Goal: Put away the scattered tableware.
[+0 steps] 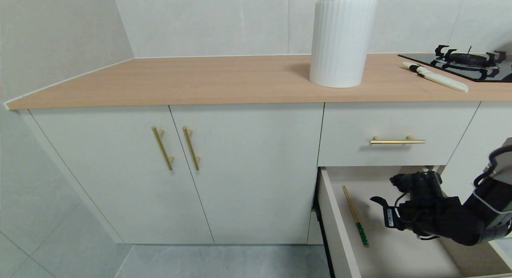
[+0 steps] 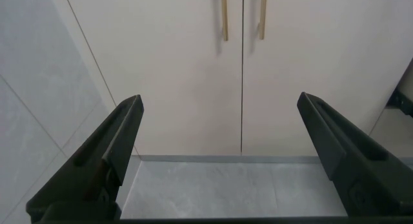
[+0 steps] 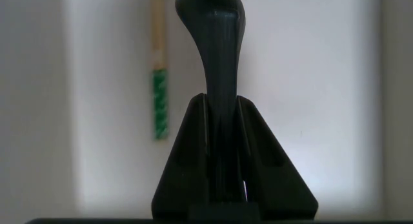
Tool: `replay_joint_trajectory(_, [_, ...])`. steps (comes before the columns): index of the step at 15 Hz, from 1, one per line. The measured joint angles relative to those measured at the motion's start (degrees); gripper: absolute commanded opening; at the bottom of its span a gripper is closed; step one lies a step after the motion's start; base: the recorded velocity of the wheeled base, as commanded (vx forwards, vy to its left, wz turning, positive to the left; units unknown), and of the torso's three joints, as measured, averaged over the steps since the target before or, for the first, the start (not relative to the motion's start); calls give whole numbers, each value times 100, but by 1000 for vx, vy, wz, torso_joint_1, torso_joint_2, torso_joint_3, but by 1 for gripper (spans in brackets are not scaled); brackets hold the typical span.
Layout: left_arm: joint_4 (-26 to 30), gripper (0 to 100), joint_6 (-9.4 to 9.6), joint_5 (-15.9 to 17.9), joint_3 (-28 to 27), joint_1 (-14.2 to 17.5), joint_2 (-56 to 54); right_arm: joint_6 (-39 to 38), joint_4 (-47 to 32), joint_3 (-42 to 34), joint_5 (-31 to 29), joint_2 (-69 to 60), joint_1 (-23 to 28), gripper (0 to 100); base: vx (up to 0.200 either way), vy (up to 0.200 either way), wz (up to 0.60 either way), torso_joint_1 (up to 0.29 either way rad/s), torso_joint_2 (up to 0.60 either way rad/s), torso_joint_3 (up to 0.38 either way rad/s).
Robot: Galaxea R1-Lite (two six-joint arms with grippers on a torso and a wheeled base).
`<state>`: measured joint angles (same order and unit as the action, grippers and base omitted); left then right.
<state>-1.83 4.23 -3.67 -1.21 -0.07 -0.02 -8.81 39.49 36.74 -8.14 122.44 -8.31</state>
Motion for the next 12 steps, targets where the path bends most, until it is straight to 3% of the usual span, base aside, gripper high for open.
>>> replay_joint_trajectory(2, [0, 100, 0, 0, 0, -2, 0, 107, 688, -4, -55, 460, -4, 0, 0, 0, 0, 0, 0, 0])
replay_joint_trajectory(12, [0, 100, 0, 1, 2, -2, 0, 335, 1448, 51, -135, 1362, 110, 0, 0, 0, 0, 0, 0, 0])
